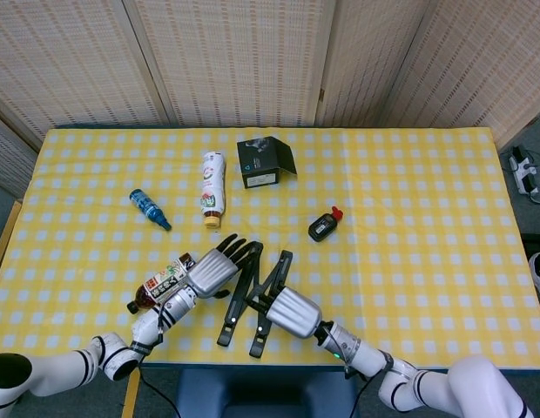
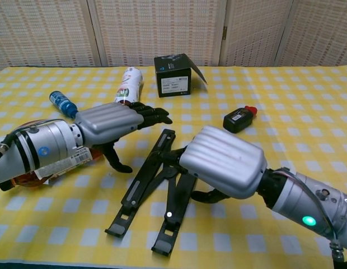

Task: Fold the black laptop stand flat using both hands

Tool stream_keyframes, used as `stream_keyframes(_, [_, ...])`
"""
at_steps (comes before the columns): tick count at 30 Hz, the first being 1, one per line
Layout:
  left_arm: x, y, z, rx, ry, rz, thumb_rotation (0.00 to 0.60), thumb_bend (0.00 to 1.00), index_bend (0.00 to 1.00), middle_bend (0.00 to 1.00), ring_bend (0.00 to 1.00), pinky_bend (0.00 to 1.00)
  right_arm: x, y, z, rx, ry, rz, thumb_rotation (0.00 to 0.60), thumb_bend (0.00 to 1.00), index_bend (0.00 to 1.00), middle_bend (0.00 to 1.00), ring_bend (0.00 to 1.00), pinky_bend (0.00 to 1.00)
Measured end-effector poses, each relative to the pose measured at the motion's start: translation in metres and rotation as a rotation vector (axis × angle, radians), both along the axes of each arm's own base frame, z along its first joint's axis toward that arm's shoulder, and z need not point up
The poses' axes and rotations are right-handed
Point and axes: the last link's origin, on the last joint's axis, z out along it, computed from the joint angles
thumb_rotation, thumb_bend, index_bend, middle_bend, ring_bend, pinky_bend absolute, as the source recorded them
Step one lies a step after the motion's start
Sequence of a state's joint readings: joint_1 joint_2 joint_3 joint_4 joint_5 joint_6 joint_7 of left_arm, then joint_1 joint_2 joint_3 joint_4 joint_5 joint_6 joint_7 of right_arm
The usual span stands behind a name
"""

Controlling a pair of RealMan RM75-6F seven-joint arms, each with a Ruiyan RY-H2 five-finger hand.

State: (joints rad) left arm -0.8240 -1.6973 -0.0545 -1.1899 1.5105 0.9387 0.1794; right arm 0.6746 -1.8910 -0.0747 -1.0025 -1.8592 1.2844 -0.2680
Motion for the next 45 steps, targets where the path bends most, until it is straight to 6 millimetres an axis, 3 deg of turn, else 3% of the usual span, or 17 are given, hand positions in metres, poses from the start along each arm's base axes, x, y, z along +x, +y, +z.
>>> stream_keyframes(3, [-0.003,-0.001,0.012,-0.005,-0.035,0.033,0.600,0.20,0.00,0.00,0.00,0.00,0.005,0.003,0.013,0.053,-0.006,-0.008,0.600,0.25,0.02,0.25,0.42,0.48])
stream_keyframes(8, [-0.007,-0.002,0.033,-0.010,-0.094,0.082,0.600,0.20,0.00,0.00,0.00,0.00,0.021,0.006,0.033,0.189,0.050,-0.034,0.600,0.25,0.00,0.05,0.20,0.21])
stream_keyframes(11, [-0.009,-0.003,0.044,-0.003,-0.118,0.099,0.600,0.20,0.00,0.00,0.00,0.00,0.028,0.001,0.038,0.261,0.146,-0.054,0.600,0.25,0.00,0.00,0.09,0.08])
stream_keyframes(14, [-0.011,-0.002,0.053,0.012,-0.131,0.108,0.600,0.20,0.00,0.00,0.00,0.00,0.033,-0.009,0.040,0.311,0.253,-0.076,0.600,0.25,0.00,0.00,0.03,0.02])
stream_keyframes(20, [-0.018,0.000,0.060,0.023,-0.144,0.137,0.600,0.19,0.00,0.00,0.00,0.00,0.058,-0.028,0.036,0.353,0.403,-0.071,0.600,0.25,0.00,0.00,0.00,0.00])
stream_keyframes(31, [-0.030,0.005,0.065,0.034,-0.153,0.184,0.600,0.19,0.00,0.00,0.00,0.00,0.076,-0.047,0.015,0.354,0.487,-0.063,0.600,0.25,0.00,0.00,0.00,0.00])
stream_keyframes(45, [-0.039,0.007,0.065,0.027,-0.159,0.213,0.600,0.19,0.00,0.00,0.00,0.00,0.075,-0.049,0.005,0.374,0.523,-0.066,0.600,0.25,0.00,0.00,0.00,0.00])
